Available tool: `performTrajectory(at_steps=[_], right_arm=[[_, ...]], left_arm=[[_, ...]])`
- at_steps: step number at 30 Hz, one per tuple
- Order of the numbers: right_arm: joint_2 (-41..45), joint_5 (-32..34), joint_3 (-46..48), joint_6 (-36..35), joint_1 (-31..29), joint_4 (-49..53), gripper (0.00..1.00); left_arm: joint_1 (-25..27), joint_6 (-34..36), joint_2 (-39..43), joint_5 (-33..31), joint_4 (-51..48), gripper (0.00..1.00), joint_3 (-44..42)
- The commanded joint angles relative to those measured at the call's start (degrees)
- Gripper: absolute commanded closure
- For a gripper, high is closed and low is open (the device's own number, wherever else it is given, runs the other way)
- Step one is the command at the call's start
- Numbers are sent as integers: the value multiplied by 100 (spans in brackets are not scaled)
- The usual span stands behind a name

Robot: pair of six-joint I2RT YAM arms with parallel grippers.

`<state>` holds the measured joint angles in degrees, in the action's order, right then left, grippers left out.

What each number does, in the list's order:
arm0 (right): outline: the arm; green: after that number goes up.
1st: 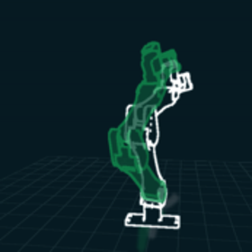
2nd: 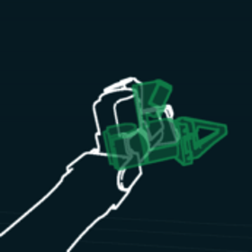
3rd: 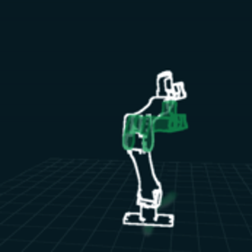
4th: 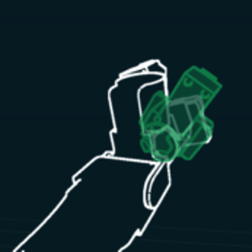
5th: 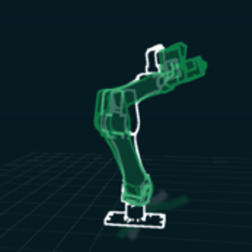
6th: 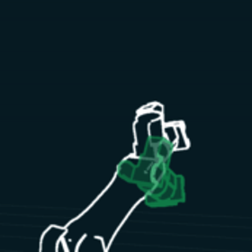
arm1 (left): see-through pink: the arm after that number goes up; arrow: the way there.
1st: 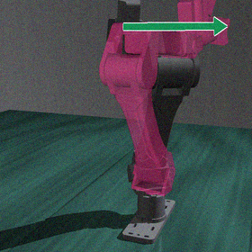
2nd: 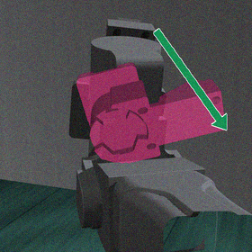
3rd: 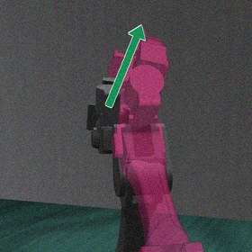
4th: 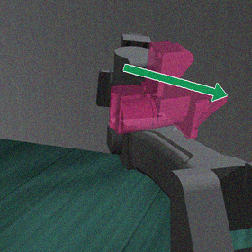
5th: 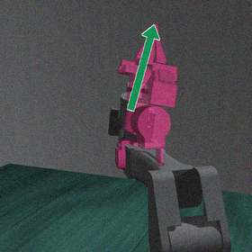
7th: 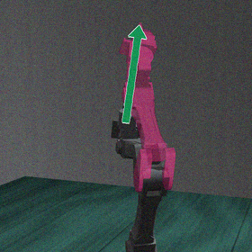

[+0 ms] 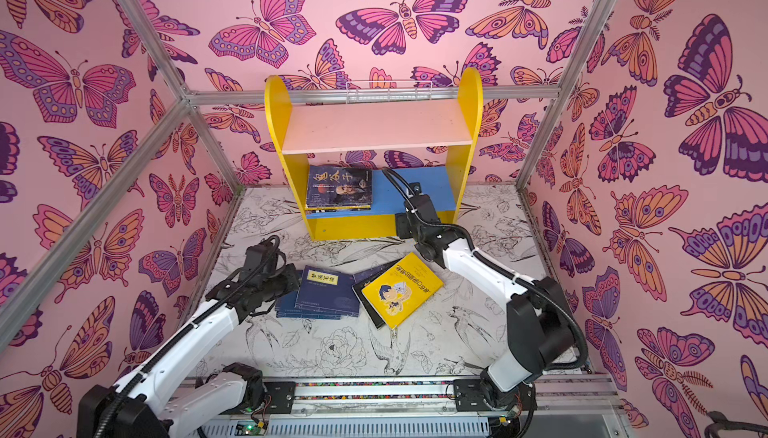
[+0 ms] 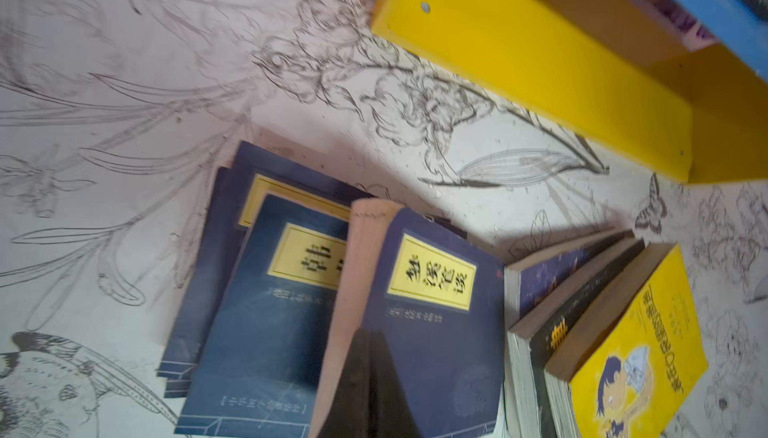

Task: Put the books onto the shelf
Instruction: 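Move both grippers down to the yellow cartoon book on the table, then tilt the yellow cartoon book up on its edge with both grippers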

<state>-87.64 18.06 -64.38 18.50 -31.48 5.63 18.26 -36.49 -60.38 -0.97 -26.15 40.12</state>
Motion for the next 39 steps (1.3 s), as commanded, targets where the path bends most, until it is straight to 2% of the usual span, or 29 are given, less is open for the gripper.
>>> performTrajectory(at_steps=[1,3,6,10,14,17,22,31,35,39], right_arm=[[440,827,706,1854,45,710,33],[639,994,1013,2623,59,1403,32],[856,847,1466,3649,141,2358,30],[1143,-56,2234,4423,617,2571,29],[1112,-949,2563,4581,1229,2348,29],[756,-1559,2447,4370,1262,2089,30],[37,-2680,2030,4092,1180,1276,32],[-581,-3451,1326,3363,759,711,34],[-594,-3380,1080,3156,661,848,35],[-302,-2628,1240,3243,747,978,35]], left_arm=[[505,321,-277,-110,350,100,-39],[872,570,-534,-67,520,100,41],[1335,933,-978,109,708,100,223],[1930,1329,-1671,305,872,100,427],[2412,1673,-2154,501,1063,100,595],[2579,1893,-2384,607,1051,100,782],[2586,1880,-2506,487,1152,100,813],[2368,1674,-2562,344,1123,100,733],[2255,1585,-2567,285,1125,100,687],[2158,1472,-2594,175,1060,100,677]])
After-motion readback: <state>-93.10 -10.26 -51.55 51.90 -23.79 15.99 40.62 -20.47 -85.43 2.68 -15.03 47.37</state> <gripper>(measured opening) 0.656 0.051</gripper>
